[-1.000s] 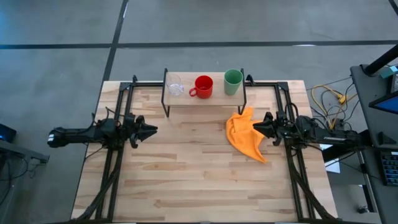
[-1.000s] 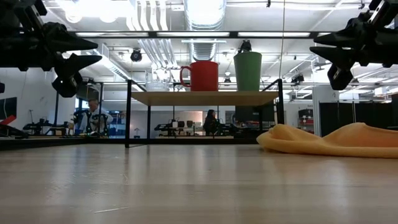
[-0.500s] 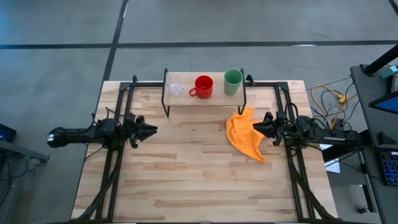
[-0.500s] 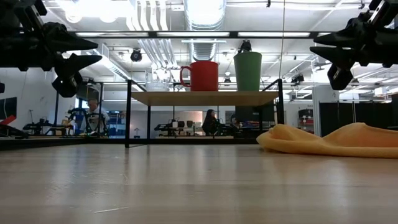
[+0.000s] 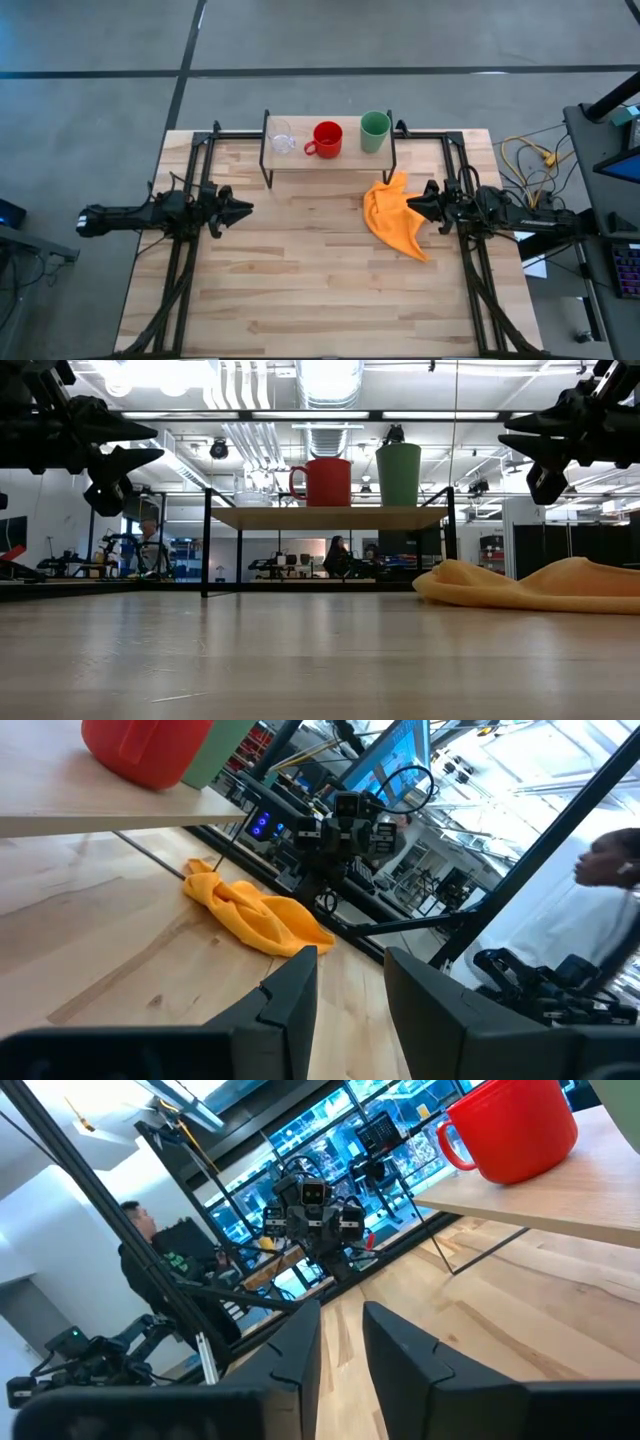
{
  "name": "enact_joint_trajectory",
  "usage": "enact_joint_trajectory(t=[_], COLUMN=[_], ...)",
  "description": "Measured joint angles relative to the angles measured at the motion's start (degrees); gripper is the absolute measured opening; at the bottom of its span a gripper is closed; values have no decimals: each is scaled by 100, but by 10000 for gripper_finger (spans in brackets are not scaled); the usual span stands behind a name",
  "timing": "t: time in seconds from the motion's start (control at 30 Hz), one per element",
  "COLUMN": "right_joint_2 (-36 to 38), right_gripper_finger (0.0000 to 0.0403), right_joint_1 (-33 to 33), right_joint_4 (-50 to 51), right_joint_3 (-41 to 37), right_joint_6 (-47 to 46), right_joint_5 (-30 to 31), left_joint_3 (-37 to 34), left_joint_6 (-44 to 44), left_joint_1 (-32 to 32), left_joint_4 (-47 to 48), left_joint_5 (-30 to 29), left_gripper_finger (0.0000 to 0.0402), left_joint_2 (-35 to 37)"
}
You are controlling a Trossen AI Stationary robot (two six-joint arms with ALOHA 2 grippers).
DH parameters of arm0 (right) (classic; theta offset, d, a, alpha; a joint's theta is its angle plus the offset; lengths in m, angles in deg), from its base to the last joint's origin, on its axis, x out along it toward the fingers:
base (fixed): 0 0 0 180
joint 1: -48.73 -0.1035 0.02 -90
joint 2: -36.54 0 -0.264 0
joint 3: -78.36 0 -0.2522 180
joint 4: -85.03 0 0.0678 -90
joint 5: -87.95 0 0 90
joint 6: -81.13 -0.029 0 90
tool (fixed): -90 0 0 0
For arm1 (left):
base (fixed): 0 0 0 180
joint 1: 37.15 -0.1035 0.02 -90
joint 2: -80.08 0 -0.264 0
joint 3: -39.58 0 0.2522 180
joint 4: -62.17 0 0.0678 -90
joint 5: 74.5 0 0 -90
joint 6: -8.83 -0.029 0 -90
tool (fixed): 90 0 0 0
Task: Stack small to large cups/mugs on shelf
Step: Return to Home Position
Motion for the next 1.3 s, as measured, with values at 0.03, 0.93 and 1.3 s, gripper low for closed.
enact_joint_trajectory(t=[0.03, 0.93, 1.3], right_joint_2=[0, 0, 0], right_gripper_finger=[74, 78, 72], right_joint_1=[0, -1, 0], right_joint_4=[0, 0, -2], right_joint_3=[0, 2, 2], right_joint_6=[0, 0, 0], right_joint_5=[0, 0, 0], left_joint_3=[0, 3, 4], left_joint_6=[0, 0, 0], left_joint_1=[0, 0, 0], left_joint_4=[1, 0, -1], left_joint_5=[0, 0, 0], left_gripper_finger=[105, 105, 105], left_joint_2=[0, 0, 0])
